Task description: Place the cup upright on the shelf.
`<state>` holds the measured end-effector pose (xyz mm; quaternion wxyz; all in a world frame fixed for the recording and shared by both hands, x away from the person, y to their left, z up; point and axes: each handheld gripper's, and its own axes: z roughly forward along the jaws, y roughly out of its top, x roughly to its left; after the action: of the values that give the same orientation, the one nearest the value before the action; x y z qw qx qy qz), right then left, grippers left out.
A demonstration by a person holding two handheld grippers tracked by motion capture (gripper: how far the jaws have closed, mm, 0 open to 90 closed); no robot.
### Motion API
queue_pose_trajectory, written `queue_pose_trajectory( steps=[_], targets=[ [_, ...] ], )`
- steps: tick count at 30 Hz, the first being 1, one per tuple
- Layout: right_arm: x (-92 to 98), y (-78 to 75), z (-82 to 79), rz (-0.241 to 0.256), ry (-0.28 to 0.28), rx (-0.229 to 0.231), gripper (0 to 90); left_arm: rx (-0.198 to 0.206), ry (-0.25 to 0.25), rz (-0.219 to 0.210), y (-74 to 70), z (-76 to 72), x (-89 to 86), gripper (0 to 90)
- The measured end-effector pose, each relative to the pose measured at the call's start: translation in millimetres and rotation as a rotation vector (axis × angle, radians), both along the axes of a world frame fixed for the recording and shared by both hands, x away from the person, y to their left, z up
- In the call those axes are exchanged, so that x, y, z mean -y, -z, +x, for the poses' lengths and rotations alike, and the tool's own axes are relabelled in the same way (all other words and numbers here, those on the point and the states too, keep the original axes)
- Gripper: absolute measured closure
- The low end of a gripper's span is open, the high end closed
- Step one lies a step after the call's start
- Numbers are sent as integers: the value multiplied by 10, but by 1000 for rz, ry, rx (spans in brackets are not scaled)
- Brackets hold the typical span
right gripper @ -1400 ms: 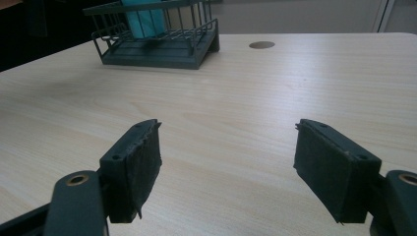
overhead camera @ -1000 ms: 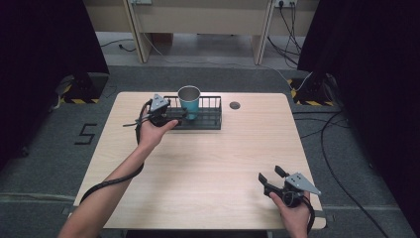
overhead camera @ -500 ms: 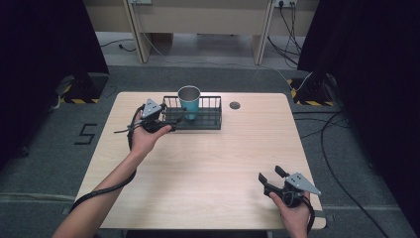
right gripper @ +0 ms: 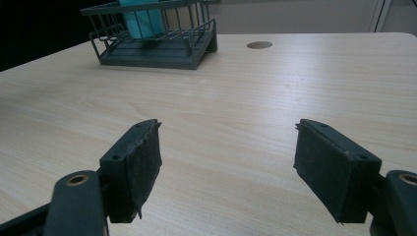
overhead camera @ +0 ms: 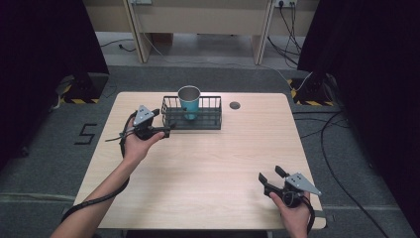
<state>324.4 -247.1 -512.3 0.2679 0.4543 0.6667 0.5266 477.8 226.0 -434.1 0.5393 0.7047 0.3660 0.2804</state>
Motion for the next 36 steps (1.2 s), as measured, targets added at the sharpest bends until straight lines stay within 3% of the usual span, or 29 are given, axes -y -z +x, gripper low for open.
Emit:
queue_pose_trajectory(
  steps=[36],
  targets=[
    [0, 0, -4, -2, 5, 2, 264, -6, -21, -10, 243, -578, -434, 143]
  ],
)
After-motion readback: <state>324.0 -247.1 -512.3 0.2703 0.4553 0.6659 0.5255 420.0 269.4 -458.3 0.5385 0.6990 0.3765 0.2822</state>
